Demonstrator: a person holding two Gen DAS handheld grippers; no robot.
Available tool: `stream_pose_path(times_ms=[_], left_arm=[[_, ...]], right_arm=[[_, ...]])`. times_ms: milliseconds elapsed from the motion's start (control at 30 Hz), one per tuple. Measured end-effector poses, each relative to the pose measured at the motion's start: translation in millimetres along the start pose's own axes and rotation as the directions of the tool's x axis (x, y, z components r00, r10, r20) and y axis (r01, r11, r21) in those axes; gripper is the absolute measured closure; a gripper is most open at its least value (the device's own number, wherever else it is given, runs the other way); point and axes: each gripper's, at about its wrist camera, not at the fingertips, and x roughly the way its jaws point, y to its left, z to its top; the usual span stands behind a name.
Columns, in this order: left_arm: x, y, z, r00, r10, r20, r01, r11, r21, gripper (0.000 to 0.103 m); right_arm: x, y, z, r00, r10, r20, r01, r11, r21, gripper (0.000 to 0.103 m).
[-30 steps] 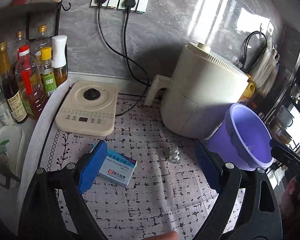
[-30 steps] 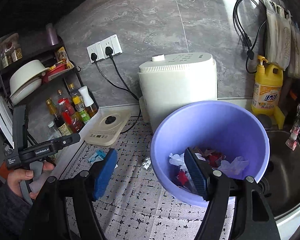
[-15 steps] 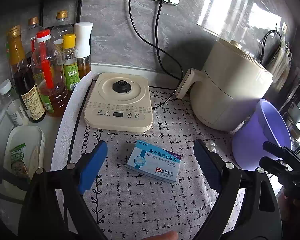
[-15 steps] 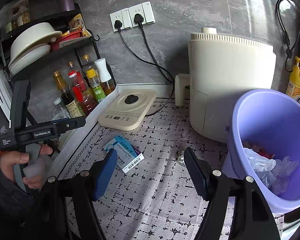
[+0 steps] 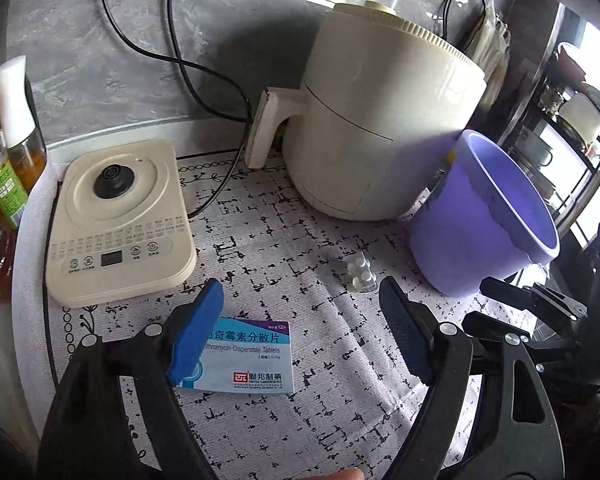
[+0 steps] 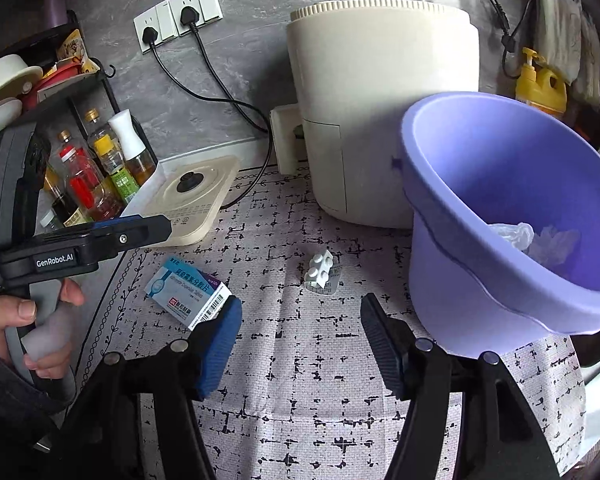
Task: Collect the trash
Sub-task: 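Move the left gripper to the white pill blister pack and grasp it, then grasp the blue-and-white medicine box with the right gripper while the left gripper holds the blister pack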
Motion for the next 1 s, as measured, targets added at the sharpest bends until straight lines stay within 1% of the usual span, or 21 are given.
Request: stream_pose_path(times_ms=[100,167,267,367,500,633,700,767,800,833,900,1000], left_arm=[[25.3,-11.5,3.5,0.996,-0.063,-0.057,0.066,0.996,0.052,0.034],[41.5,-17.6,5.1,0.99,-0.104,-0.095,0.111,0.991,0.068,0.037],[62.7,-26.3,7.0,0.983,-0.128,-0.131,0.142,0.984,0.105,0.041],[82.1,-30.9,8.7,0.976,-0.147,-0.161,0.166,0.98,0.108,0.044],[105.4,-36.9,11.2,0.97,-0.15,-0.193,0.173,0.979,0.107,0.048],[125.7,-47.9,13.0,0.963,-0.151,-0.225,0.182,0.975,0.127,0.052],[136.1,-56.1,11.7,0.957,-0.155,-0.246,0.193,0.971,0.142,0.052],[147.5,-61.6,8.9,0.953,-0.142,-0.267,0.19,0.968,0.162,0.061],[152.9,-62.8,7.5,0.953,-0.116,-0.279,0.169,0.97,0.173,0.08],[154.7,-62.9,7.3,0.958,-0.088,-0.274,0.141,0.973,0.181,0.08],[146.9,-59.8,9.3,0.965,-0.095,-0.245,0.139,0.976,0.169,0.08],[130.0,-51.7,11.4,0.975,-0.075,-0.208,0.11,0.98,0.163,0.08]], right_arm=[[-4.0,-14.2,-11.4,0.998,-0.067,-0.003,0.067,0.995,0.07,0.042],[-7.2,-23.3,-18.0,0.994,-0.111,-0.008,0.111,0.988,0.107,0.042],[-12.7,-34.3,-26.1,0.985,-0.172,-0.013,0.172,0.974,0.148,0.042],[-17.4,-45.7,-33.6,0.979,-0.202,-0.023,0.203,0.958,0.204,0.042],[-19.9,-49.4,-38.9,0.97,-0.241,-0.031,0.242,0.947,0.21,0.042],[-16.4,-51.7,-38.9,0.966,-0.257,-0.041,0.26,0.941,0.218,0.038],[-14.6,-51.7,-39.2,0.964,-0.26,-0.046,0.264,0.94,0.217,0.034],[-13.0,-51.5,-39.7,0.966,-0.256,-0.045,0.26,0.942,0.214,0.023],[-11.7,-51.0,-39.8,0.966,-0.253,-0.048,0.258,0.943,0.212,0.02],[-9.5,-50.5,-39.6,0.967,-0.248,-0.056,0.255,0.944,0.208,0.018],[-3.9,-47.8,-38.1,0.969,-0.237,-0.07,0.246,0.95,0.194,0.017],[2.0,-41.9,-34.5,0.976,-0.209,-0.06,0.216,0.961,0.171,0.017]])
